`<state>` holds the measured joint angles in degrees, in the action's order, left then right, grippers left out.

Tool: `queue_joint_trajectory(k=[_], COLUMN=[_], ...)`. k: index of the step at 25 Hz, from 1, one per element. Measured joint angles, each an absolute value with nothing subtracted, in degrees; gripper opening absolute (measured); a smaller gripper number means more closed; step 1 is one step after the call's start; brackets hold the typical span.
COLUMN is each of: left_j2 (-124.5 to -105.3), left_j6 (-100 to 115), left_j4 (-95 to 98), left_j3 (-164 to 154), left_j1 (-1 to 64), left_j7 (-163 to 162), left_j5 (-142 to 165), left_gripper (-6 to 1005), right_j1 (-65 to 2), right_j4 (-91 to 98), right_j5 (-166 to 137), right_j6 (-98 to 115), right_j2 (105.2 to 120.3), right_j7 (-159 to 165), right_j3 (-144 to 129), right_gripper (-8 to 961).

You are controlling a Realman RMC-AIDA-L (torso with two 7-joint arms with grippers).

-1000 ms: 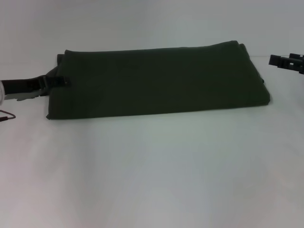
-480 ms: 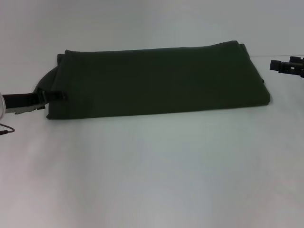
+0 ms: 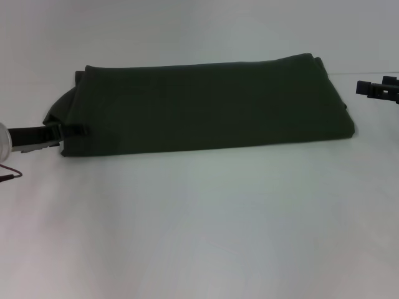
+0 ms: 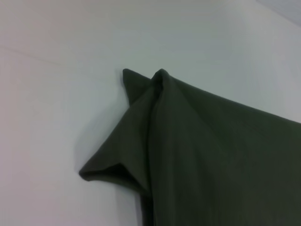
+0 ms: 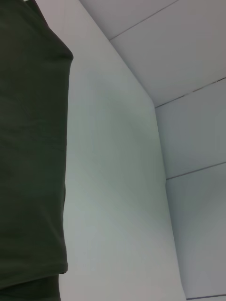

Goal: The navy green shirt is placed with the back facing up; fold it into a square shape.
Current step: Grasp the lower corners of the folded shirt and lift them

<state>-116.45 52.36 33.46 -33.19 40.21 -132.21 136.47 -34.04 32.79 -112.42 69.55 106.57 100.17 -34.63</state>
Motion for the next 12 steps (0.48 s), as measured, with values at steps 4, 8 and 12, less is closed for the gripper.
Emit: queue_joint_trajectory(k=[4,8,12], left_j2=[-116.45,-116.45,-116.46], left_j6=[51.4,50.1,48.7], left_j4=[32.1,30.9,29.7], left_j3=[-33.2,-33.2,-33.2], left_j1=[40.6,41.0,41.4], left_j7=[-132.0,-131.9,-130.9], left_j5=[136.5,136.5,136.3], left_gripper=[906,906,907], right_j1=[-34.0,-34.0,-33.9], right_j4=[32.8,32.8,32.8], right_j5=[-112.4,-112.4,-112.4], right_j6=[69.5,69.5,69.5], right_j2=[106.59,106.61,106.61], right_j7=[100.2,100.1,100.0], right_j3=[-34.6,-34.6,-34.6], right_gripper=[942,942,942])
